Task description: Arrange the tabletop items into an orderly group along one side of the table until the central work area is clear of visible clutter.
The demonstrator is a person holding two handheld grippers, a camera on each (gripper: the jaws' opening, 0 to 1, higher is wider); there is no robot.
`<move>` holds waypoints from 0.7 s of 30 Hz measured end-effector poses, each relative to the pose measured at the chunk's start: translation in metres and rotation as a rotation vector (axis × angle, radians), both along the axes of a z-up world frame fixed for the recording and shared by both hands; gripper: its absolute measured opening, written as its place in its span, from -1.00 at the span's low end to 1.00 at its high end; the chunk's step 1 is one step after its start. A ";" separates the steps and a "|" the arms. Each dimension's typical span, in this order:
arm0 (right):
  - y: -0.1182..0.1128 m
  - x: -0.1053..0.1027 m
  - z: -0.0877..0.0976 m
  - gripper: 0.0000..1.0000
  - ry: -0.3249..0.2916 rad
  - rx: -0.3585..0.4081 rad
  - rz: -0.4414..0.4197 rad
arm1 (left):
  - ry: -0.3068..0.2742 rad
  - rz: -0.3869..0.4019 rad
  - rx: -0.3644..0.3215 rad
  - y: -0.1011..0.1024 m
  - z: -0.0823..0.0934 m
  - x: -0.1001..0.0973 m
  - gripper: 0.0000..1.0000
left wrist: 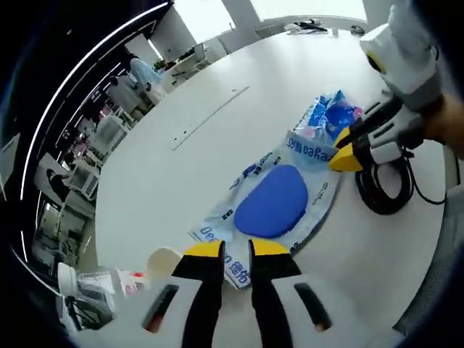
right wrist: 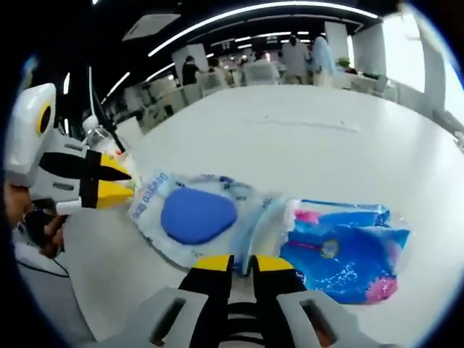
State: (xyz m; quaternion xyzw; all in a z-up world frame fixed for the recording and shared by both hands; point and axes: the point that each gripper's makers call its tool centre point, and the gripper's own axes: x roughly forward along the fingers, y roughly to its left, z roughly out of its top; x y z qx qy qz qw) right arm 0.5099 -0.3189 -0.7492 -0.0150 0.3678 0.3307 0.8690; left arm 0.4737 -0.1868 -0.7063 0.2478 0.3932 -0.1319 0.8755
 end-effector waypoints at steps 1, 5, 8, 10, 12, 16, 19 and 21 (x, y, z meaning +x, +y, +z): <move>0.001 0.001 0.003 -0.67 -0.009 0.014 -0.002 | -0.002 0.004 -0.013 -0.001 0.000 -0.002 -0.73; 0.007 0.001 0.014 -0.49 -0.055 0.025 0.037 | -0.003 0.015 -0.057 0.001 -0.003 -0.015 -0.56; 0.007 0.002 0.022 -0.42 -0.077 0.033 0.042 | -0.030 0.027 -0.131 0.000 -0.002 -0.022 -0.44; 0.005 0.003 0.025 -0.26 -0.086 0.029 0.032 | -0.065 0.052 -0.157 0.006 0.005 -0.026 -0.34; 0.003 0.003 0.029 -0.10 -0.103 0.028 0.028 | -0.092 0.073 -0.191 0.010 0.010 -0.029 -0.20; 0.001 -0.004 0.034 0.00 -0.116 0.030 0.054 | -0.133 0.083 -0.219 0.017 0.016 -0.032 0.15; -0.001 -0.009 0.035 0.13 -0.109 0.036 0.060 | -0.165 0.099 -0.245 0.021 0.022 -0.032 0.40; -0.003 -0.012 0.034 0.30 -0.099 0.036 0.055 | -0.179 0.113 -0.259 0.023 0.026 -0.033 0.48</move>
